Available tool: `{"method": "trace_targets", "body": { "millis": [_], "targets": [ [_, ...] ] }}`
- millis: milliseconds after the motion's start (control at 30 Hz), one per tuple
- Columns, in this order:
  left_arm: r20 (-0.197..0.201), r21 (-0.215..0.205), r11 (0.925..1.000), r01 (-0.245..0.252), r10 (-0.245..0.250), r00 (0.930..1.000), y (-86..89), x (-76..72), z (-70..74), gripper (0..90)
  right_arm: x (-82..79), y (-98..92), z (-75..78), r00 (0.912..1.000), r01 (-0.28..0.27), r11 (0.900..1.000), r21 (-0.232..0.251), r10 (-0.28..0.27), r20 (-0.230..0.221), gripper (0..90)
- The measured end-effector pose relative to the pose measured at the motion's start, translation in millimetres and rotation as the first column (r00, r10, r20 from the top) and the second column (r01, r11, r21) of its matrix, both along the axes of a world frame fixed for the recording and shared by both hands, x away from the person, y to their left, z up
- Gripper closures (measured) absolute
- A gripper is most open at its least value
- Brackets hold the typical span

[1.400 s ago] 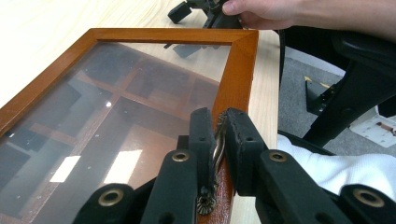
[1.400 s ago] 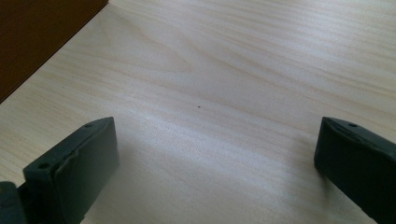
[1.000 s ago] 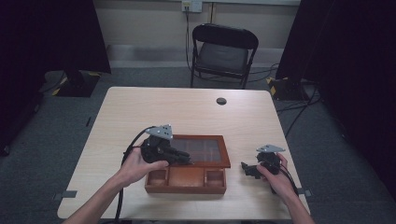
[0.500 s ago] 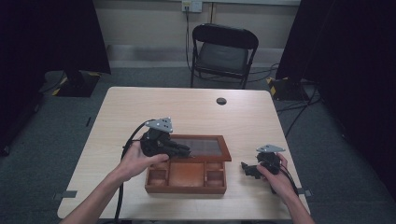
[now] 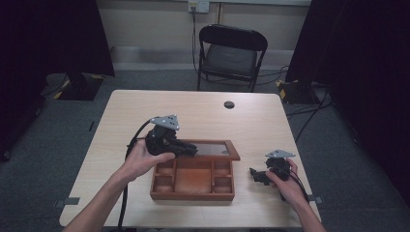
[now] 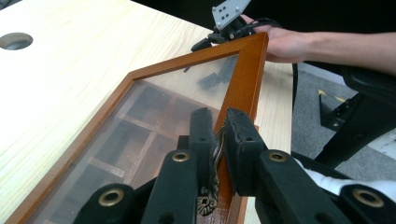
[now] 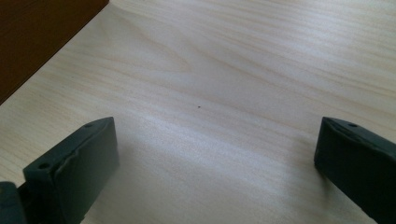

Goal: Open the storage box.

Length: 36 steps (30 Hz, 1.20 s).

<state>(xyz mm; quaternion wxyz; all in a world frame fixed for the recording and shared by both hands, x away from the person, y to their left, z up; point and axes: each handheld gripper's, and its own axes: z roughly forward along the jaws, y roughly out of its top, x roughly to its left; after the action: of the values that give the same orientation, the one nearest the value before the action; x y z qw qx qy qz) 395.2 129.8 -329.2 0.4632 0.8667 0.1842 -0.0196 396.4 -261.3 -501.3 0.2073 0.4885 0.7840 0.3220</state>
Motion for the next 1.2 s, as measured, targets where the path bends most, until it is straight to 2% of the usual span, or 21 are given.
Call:
{"method": "trace_targets", "body": {
  "millis": [200,300,533,1200],
  "targets": [
    [-0.005,-0.007,1.0000,-0.001,0.001,1.0000,0.0,2.2,1.6,81.5,0.1,0.0,0.0,1.0000,0.000,1.000,-0.001,0.000,0.000,0.0],
    [-0.006,0.008,1.0000,0.004,-0.004,1.0000,-0.1,4.4,4.4,81.6,0.0,0.0,0.0,1.0000,0.000,1.000,0.001,0.000,-0.001,0.0],
    [-0.015,-0.006,0.9999,-0.009,0.009,0.9999,0.4,8.5,7.4,81.7,0.1,0.0,0.0,1.0000,-0.001,1.000,0.000,0.001,0.000,0.0],
    [0.008,-0.008,0.9998,-0.019,0.020,0.9998,0.9,10.8,11.9,82.0,0.1,0.0,0.0,1.0000,-0.001,1.000,0.001,0.001,-0.001,0.0]
  ]
}}
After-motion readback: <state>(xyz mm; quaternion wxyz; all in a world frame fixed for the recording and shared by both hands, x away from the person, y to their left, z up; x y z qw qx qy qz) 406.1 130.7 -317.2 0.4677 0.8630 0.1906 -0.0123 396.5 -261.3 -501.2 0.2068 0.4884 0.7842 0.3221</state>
